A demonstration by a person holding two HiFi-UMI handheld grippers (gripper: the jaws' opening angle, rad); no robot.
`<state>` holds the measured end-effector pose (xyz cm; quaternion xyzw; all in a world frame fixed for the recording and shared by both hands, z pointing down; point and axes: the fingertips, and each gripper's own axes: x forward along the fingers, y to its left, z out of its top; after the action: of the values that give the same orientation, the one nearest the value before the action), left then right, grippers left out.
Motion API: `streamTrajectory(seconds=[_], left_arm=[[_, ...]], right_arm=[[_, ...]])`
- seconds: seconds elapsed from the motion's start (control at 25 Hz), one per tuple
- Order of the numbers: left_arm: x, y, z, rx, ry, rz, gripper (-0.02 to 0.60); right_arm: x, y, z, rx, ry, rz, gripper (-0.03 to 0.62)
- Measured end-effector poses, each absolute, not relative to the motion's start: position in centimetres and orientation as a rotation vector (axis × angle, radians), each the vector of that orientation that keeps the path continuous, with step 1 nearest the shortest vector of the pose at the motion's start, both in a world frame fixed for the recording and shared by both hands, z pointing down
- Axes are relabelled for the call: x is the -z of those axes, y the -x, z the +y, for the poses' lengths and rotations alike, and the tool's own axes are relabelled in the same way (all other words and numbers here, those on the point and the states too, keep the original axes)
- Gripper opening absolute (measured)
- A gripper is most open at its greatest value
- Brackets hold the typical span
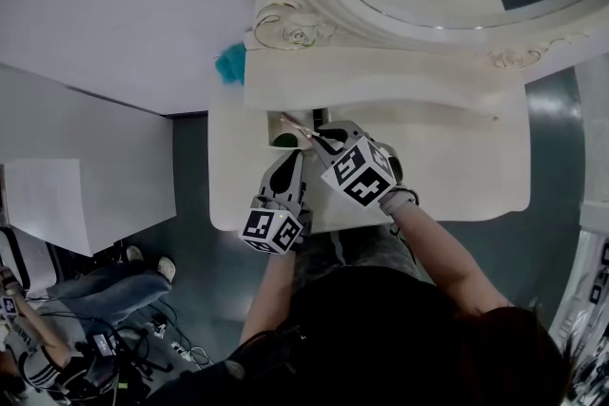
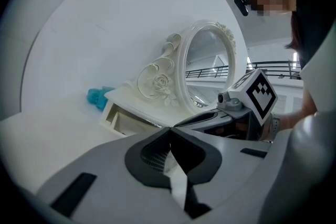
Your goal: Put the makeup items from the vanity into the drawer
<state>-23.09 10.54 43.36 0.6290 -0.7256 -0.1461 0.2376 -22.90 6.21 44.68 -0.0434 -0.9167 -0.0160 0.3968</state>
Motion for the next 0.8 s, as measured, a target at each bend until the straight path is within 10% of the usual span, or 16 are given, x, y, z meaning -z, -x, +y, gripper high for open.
streamTrajectory(seconds=[0.8], left_arm=[[-43.0, 27.4, 11.5, 0.378, -1.724, -2.034, 0.012]], right_arm=[[-47.5, 25.3, 6.4, 0.094, 0.121, -2.113, 0.044]])
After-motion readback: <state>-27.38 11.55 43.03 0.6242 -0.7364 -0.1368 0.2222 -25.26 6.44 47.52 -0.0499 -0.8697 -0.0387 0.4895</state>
